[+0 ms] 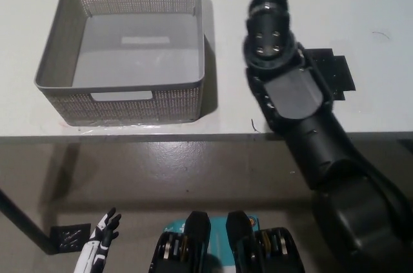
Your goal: Use the right hand to pick up a electric screw driver and put it into a container on the left side
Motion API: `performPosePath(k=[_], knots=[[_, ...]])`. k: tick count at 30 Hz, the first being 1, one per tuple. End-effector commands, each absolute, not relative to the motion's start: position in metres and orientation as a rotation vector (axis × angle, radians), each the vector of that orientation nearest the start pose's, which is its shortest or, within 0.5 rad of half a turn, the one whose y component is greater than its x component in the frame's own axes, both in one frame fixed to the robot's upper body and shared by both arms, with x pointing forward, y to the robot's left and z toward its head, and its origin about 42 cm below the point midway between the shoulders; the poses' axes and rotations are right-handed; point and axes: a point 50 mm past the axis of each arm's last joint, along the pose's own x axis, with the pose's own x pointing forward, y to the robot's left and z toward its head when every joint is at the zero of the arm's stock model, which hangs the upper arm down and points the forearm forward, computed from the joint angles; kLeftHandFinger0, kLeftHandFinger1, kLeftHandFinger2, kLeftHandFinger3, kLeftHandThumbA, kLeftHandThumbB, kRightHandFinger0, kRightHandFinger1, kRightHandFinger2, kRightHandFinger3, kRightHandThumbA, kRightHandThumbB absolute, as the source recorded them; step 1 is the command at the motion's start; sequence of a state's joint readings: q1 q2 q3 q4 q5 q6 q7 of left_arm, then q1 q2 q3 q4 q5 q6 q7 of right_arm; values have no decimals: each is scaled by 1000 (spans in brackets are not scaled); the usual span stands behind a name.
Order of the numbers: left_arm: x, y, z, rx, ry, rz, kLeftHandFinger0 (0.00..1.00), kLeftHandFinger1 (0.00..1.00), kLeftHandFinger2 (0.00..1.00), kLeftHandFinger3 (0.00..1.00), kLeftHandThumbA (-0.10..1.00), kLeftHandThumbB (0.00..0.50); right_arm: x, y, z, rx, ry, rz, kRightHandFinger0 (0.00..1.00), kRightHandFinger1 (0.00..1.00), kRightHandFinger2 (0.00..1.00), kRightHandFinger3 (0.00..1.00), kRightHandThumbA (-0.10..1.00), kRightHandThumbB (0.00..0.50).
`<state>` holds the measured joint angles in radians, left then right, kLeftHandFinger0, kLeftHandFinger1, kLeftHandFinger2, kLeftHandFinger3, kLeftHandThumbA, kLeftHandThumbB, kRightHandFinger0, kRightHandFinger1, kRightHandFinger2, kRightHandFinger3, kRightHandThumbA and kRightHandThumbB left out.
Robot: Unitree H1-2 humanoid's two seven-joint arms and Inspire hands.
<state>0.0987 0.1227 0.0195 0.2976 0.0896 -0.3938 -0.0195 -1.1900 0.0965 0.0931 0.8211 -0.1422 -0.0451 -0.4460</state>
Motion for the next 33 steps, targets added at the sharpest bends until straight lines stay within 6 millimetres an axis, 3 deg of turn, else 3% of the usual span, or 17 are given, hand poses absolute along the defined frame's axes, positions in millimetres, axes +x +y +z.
performPosePath(k=[1, 6, 12, 13, 19, 22, 26, 31, 32, 33], knots=[[235, 269, 27, 243, -39, -35, 1000, 1000, 1000, 1000, 1000, 31, 526, 10, 439, -179, -594, 34, 0, 230, 687, 807, -100, 126], [234, 267, 27, 251, -23, -46, 1000, 1000, 1000, 1000, 1000, 53, 518, 47, 420, -204, -588, 101, 0, 246, 677, 747, -100, 145], [235, 267, 31, 251, -30, -53, 1000, 1000, 1000, 1000, 1000, 42, 512, 75, 391, -289, -569, 149, 0, 205, 635, 697, -100, 121], [235, 268, 31, 249, -42, -61, 1000, 1000, 1000, 1000, 1000, 30, 511, 79, 385, -336, -564, 168, 0, 210, 647, 731, -100, 95], [235, 267, 36, 249, -36, -60, 1000, 1000, 1000, 1000, 1000, 9, 513, 79, 364, -485, -581, 188, 0, 238, 674, 824, -100, 90], [236, 269, 38, 267, -43, -70, 1000, 1000, 1000, 1000, 1000, 5, 513, 78, 351, -521, -579, 206, 0, 235, 629, 708, -100, 87], [235, 271, 35, 282, -44, -84, 1000, 1000, 1000, 1000, 1000, 43, 514, 74, 334, -603, -560, 218, 0, 196, 608, 622, -100, 74], [234, 271, 37, 286, -55, -89, 1000, 1000, 1000, 1000, 1000, 30, 514, 69, 321, -623, -547, 215, 0, 259, 647, 712, -100, 126], [235, 271, 37, 287, -59, -89, 1000, 1000, 1000, 1000, 1000, 28, 514, 68, 319, -624, -531, 223, 48, 327, 723, 738, -100, 161], [236, 271, 38, 288, -62, -89, 1000, 1000, 1000, 1000, 1000, 28, 515, 67, 319, -623, -526, 225, 4, 184, 475, 679, -100, 157]])
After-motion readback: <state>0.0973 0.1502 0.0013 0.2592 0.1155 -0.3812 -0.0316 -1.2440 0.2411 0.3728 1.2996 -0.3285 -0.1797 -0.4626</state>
